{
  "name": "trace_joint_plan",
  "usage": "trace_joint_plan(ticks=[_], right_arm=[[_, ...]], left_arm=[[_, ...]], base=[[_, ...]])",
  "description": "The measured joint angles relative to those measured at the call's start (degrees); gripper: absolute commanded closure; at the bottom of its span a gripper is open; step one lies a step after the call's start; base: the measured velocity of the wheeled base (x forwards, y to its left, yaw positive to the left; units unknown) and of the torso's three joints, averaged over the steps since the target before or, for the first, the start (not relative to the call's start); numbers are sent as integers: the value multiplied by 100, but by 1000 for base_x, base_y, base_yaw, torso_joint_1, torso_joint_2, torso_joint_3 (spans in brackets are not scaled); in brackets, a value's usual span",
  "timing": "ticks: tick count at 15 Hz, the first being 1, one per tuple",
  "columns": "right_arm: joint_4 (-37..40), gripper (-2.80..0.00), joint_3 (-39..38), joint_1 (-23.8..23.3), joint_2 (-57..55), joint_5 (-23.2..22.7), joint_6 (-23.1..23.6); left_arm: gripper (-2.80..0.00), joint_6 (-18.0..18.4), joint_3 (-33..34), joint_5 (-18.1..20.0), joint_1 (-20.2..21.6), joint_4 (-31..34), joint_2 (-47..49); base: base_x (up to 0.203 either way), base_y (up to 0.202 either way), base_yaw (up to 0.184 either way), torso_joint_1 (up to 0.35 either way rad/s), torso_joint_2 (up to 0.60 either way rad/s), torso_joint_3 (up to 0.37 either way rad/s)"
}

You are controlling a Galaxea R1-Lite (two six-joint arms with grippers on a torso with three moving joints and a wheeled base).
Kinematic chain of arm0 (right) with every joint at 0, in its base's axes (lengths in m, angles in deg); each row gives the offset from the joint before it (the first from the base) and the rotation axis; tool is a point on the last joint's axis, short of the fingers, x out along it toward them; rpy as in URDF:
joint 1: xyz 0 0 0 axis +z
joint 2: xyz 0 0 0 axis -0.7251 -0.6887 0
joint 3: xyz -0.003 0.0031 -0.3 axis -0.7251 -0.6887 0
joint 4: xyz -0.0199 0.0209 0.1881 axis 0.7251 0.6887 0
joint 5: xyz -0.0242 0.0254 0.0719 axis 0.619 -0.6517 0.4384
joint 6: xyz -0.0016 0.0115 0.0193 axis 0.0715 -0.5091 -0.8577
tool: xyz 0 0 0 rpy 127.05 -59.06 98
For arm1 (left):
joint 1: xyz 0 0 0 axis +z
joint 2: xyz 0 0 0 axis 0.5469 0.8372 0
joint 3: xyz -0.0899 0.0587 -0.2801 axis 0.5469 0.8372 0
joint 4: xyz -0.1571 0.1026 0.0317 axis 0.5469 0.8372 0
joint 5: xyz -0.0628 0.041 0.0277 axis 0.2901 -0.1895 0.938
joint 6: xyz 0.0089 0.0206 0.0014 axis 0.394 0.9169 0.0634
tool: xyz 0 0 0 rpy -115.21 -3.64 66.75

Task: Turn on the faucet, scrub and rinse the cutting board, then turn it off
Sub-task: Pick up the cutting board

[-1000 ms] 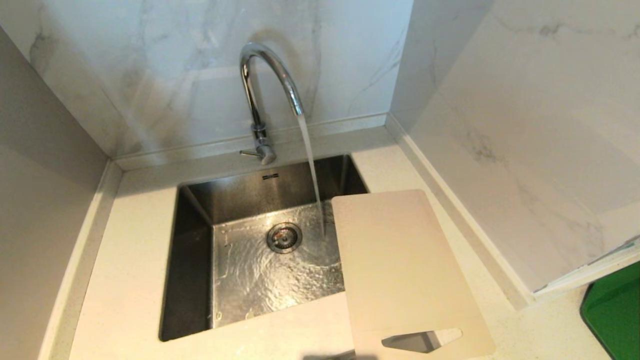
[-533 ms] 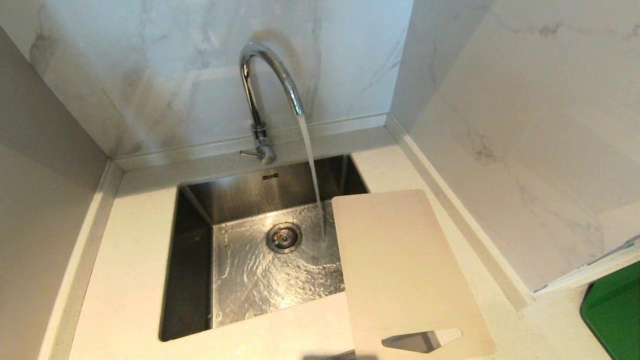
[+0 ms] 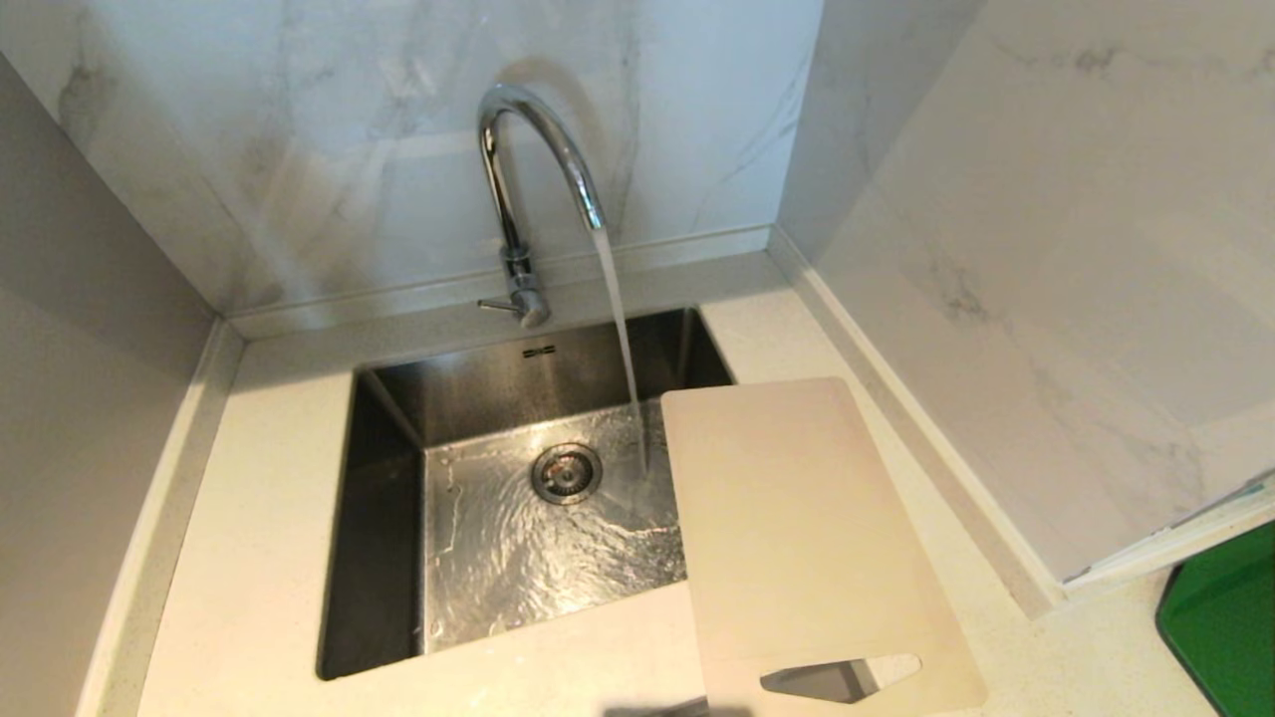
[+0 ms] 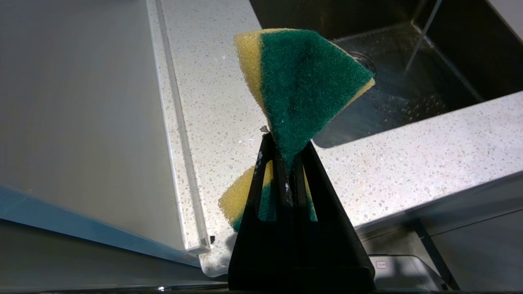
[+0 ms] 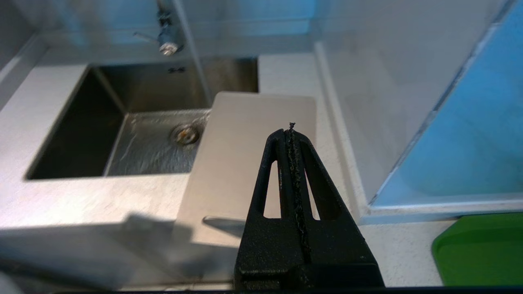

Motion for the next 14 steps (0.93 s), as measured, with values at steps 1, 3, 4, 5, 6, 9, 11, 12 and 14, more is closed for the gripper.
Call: trace_joint_plan(ticks=[1,3,4,5,6,9,11,12,14], right_arm=[[268,0,277,0,-155,-163,13],[772,0,779,4,-453,-420,28],[1025,0,1011,4,-601,-498,45],[1216,0,1225,4,-749,-541,96],[1380,0,1380,4,-880,-559,234],[1572,0,1561,4,-1232,-608,618],[1575,0,1574,12,-1462,-764,659],[1574,0,1552,12,-1558,-815,693],[1659,0,1517,15,-1725,-935,895]], left_arm=[[0,0,0,1,0,0,0],[0,0,0,2,0,0,0],[0,1,0,2,0,0,0],[0,-2,0,2,0,-1,0],[0,-2,0,-1,0,-1,0],[0,-2,0,-1,0,-2,0],[0,-10,0,2,0,-9,0],[0,-10,0,-1,0,-9,0],[0,-10,0,-1,0,-9,0]], base=[[0,0,0,0,0,0],[0,0,0,0,0,0],[0,0,0,0,0,0],[0,0,0,0,0,0],[0,0,0,0,0,0],[0,0,0,0,0,0],[0,0,0,0,0,0],[0,0,0,0,0,0],[0,0,0,0,0,0]])
